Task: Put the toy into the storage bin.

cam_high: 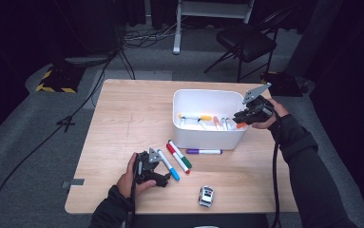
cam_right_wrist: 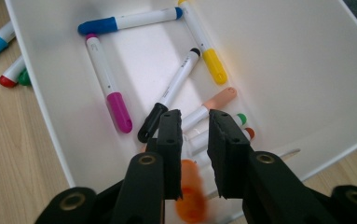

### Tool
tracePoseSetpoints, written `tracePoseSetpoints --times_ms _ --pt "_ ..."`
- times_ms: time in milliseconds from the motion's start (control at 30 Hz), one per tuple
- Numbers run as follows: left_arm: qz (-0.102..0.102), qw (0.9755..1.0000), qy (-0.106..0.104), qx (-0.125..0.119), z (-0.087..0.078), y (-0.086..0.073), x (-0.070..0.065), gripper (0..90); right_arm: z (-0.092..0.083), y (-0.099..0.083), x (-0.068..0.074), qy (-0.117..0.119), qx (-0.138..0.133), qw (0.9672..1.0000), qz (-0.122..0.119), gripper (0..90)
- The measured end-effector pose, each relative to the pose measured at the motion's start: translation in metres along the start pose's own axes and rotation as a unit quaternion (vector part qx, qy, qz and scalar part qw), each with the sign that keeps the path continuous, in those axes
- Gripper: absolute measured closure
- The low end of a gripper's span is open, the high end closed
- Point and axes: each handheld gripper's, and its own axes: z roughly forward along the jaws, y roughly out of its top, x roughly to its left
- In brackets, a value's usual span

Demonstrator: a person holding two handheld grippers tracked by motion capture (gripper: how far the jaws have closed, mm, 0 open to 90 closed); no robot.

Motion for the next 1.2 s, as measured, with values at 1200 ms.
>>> tracePoseSetpoints --times_ms 1200 --pt "0.000 1.0000 0.000 0.000 0.000 0.000 0.000 0.3 0.022 -0.077 0.113 -0.009 -0.193 0.9809 -0.025 45.4"
